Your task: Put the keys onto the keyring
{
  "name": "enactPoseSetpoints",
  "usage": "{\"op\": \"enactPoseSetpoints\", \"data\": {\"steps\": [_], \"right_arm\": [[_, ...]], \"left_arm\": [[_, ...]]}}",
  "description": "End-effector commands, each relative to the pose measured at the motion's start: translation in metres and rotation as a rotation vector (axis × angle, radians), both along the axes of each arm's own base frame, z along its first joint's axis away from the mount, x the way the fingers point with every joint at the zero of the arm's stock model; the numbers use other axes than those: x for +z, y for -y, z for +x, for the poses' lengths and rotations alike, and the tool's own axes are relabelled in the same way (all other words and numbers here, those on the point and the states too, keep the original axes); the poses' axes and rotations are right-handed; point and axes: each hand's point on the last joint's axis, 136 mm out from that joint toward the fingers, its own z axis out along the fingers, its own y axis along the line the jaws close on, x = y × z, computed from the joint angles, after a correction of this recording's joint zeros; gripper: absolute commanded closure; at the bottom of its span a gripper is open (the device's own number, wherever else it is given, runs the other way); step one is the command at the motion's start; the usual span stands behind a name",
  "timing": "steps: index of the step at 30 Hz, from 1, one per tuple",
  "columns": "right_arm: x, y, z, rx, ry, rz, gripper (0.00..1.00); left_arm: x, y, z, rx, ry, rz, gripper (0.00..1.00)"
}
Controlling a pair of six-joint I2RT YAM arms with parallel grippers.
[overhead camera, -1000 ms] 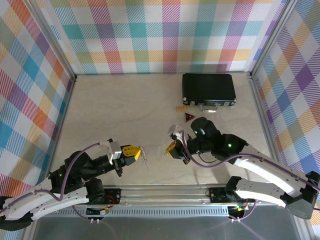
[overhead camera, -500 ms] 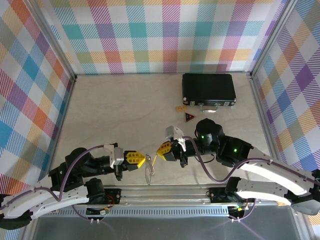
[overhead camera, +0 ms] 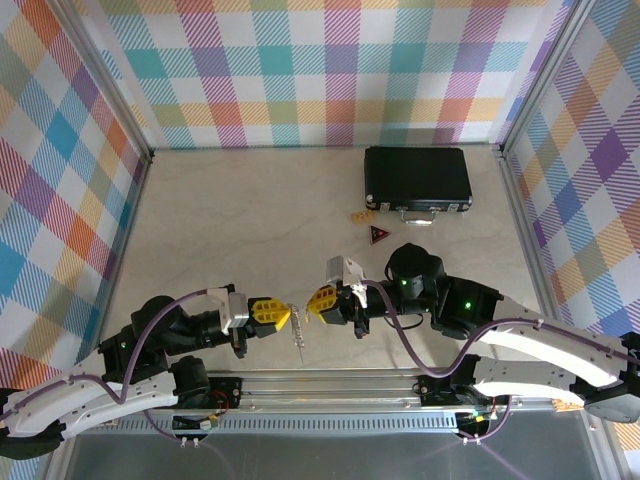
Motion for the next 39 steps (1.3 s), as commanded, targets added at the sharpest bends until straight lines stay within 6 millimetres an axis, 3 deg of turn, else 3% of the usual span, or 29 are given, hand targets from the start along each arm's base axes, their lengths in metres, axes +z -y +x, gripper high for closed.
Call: {"op": "enactPoseSetpoints", "data": {"steps": [1, 39], "right_arm": [[0.015, -0.001, -0.001, -0.007, 0.051, 0.056, 1.00], [0.005, -0.008, -0.001, 0.000, 0.118, 0.054, 1.00]], "left_arm": [[0.010, 0.000, 0.001, 0.011, 0.033, -0.036, 1.00], [0.007, 0.002, 0.007, 0.038, 0.017, -0.035, 1.00]]}}
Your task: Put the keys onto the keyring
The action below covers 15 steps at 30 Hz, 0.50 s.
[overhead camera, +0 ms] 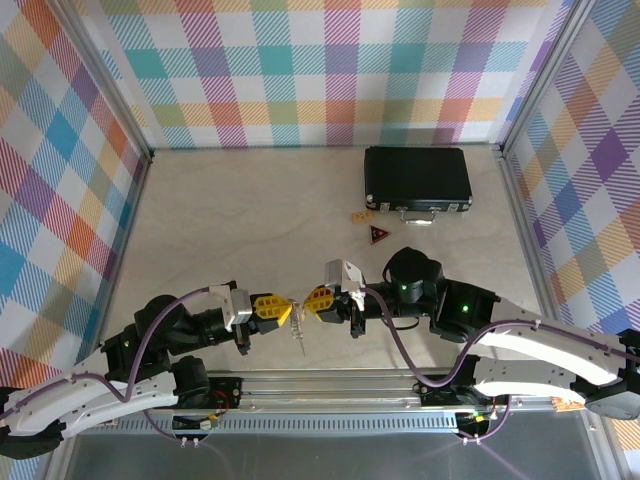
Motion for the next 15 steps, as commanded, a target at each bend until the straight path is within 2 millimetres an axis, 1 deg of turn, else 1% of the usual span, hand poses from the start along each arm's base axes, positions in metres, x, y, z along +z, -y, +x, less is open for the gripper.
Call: {"op": "enactPoseSetpoints", "data": {"steps": [1, 15], "right_arm": [[0.0042, -0.0026, -0.0033, 0.017, 0.026, 0.029, 1.00], [0.0074, -0.0017, 0.0005, -0.004, 0.049, 0.047, 1.00]], "left_arm": [[0.0083, 0.0003, -0.0013, -0.004, 0.018, -0.035, 1.00], [0.0062, 0.0009, -0.0017, -0.007, 0.014, -0.029, 1.00]]}}
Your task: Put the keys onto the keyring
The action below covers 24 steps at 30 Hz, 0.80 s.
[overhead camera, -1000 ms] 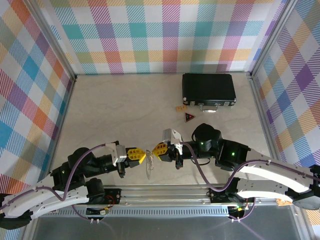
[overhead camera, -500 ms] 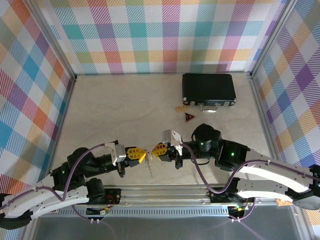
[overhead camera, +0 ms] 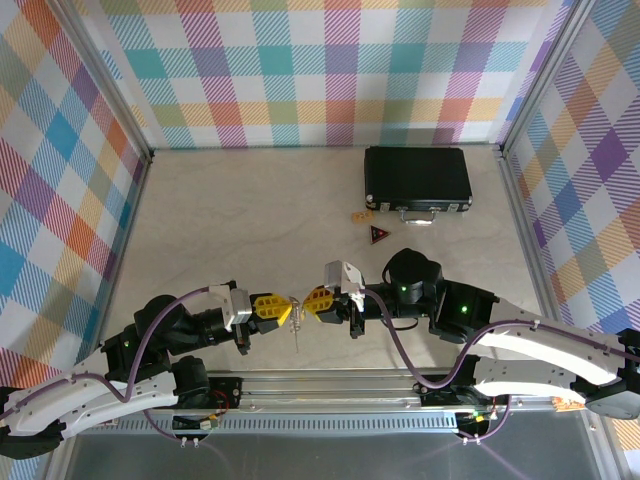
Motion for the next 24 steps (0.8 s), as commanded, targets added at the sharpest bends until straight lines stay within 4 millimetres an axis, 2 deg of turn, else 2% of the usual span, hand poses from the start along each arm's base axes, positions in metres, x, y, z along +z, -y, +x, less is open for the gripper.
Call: {"op": "enactPoseSetpoints", "data": {"steps": [1, 24], "right_arm": [[0.0065, 0.0005, 0.0013, -0.011, 0.039, 0.037, 1.00], [0.0108, -0.0001, 0.0011, -0.006, 0.055, 0.054, 1.00]], "left_arm": [[0.0059, 0.0006, -0.0016, -0.006, 0.013, -0.029, 1.00], [0.0056, 0.0004, -0.0013, -0.004, 0.011, -0.025, 1.00]]}}
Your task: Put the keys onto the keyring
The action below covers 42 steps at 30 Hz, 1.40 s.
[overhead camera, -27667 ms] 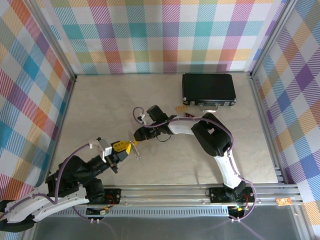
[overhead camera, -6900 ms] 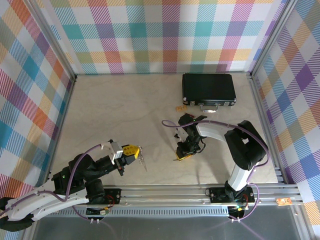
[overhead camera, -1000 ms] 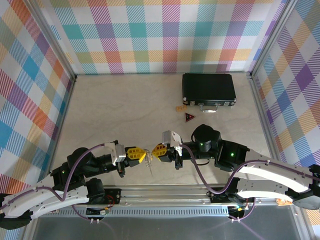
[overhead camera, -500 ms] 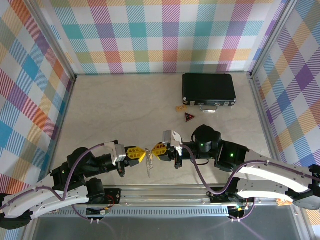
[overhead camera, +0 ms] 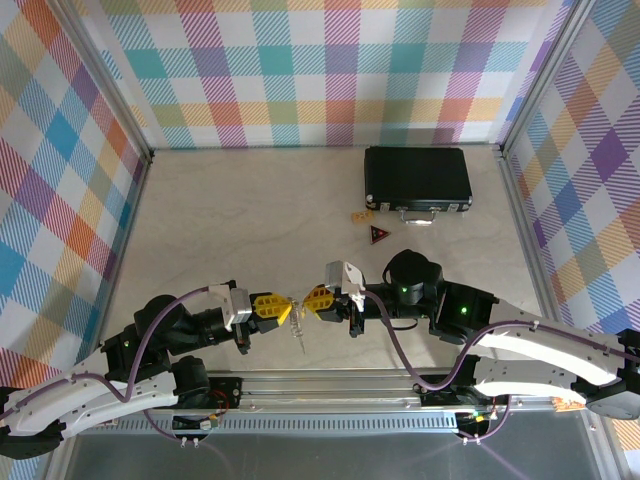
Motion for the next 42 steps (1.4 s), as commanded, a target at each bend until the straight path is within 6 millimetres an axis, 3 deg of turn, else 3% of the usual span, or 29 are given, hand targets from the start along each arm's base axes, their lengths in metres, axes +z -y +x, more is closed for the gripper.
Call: {"op": "enactPoseSetpoints", "data": {"steps": [1, 27, 42], "right_arm": [[0.013, -0.001, -0.003, 0.018, 0.028, 0.050, 1.00], [0.014, -0.007, -0.009, 0.061, 0.011, 0.058, 1.00], [0.014, -0.006, -0.012, 0.078, 0.016, 0.051, 1.00]], "left_arm": [[0.005, 0.001, -0.002, -0.010, 0.010, -0.023, 1.00], [0.001, 0.002, -0.001, -0.005, 0.006, -0.012, 1.00], [-0.008, 0.007, 0.011, 0.046, -0.026, 0.060, 1.00]]}}
